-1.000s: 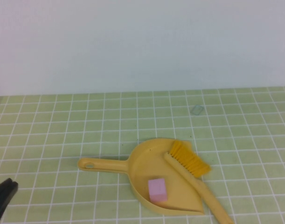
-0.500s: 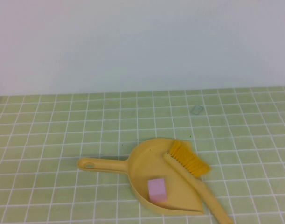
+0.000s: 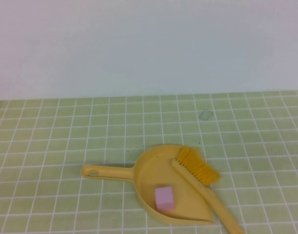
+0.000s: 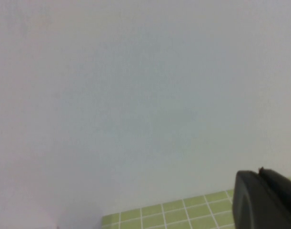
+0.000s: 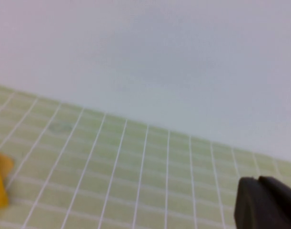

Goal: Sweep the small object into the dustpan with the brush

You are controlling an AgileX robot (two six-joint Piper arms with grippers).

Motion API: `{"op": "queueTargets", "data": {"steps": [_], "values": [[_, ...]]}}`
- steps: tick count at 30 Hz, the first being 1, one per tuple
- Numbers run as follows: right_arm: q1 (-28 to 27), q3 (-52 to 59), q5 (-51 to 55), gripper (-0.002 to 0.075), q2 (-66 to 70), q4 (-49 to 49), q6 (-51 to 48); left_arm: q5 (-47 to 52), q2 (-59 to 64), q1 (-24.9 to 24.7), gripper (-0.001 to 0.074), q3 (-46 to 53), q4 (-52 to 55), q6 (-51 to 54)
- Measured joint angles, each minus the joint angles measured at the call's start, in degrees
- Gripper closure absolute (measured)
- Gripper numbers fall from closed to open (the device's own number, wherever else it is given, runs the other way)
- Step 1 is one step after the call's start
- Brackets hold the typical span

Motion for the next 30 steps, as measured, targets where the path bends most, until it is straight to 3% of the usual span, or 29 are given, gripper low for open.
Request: {"op": "queueTargets", "data": {"steps": [8, 15, 25, 30], "values": [[-0.4, 16.3, -3.3, 0.0726, -15.5, 0.0, 0.0, 0.0, -2.5, 0.0, 0.0737, 6.2, 0.1, -3.8], [-0.4, 20.4, -4.8, 0.0726, -21.2, -3.1, -2.3, -9.6, -4.4, 0.0, 0.0737, 16.5, -0.1, -5.9], [-0.4, 26.7, -6.9, 0.0729, -22.0, -4.2, 3.5, 9.4, -4.4, 0.0, 0.0737, 16.1, 0.7, -9.0], [-0.4, 29.1, -1.2, 0.0729, -24.9, -4.2, 5.4, 9.5, -4.4, 0.0, 0.0737, 16.0, 3.8, -14.2]]}}
